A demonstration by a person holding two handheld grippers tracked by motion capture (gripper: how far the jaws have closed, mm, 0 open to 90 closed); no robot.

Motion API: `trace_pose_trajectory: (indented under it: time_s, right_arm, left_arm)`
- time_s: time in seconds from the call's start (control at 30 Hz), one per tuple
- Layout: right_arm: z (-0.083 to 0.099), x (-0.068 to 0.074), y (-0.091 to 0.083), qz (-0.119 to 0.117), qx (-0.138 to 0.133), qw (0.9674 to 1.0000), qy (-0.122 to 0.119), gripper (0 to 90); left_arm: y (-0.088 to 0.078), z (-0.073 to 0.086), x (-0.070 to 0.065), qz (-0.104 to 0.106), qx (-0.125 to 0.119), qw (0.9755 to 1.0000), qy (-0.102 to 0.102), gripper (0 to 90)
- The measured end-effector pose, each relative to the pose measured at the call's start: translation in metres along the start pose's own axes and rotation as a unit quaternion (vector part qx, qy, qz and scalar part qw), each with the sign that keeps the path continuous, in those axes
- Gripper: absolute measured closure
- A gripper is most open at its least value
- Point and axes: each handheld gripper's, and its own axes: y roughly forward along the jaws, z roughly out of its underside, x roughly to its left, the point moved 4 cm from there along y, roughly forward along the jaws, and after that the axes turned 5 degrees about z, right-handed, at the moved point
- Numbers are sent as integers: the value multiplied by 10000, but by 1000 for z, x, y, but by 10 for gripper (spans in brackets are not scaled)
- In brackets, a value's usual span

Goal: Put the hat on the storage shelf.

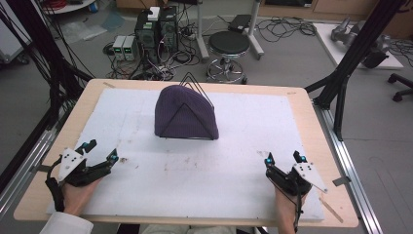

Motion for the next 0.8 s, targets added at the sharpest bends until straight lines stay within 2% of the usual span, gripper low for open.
trace_pose_trajectory:
  time_s: [0.13, 0.37, 0.8]
  right_arm:
    - [-1, 3, 0, -50, -8, 9999, -134, 116]
    - [0, 4, 1, -59, 45, 9999, -96, 116]
    - [2, 9, 2, -202, 129, 9995, -219, 116]
  left_arm:
    - [0, 0, 0, 6, 19, 10000, -1, 201]
    - [0, 1, 1, 0, 20, 10000, -46, 201]
    - [-2, 3, 1, 2, 131, 9998, -117, 203]
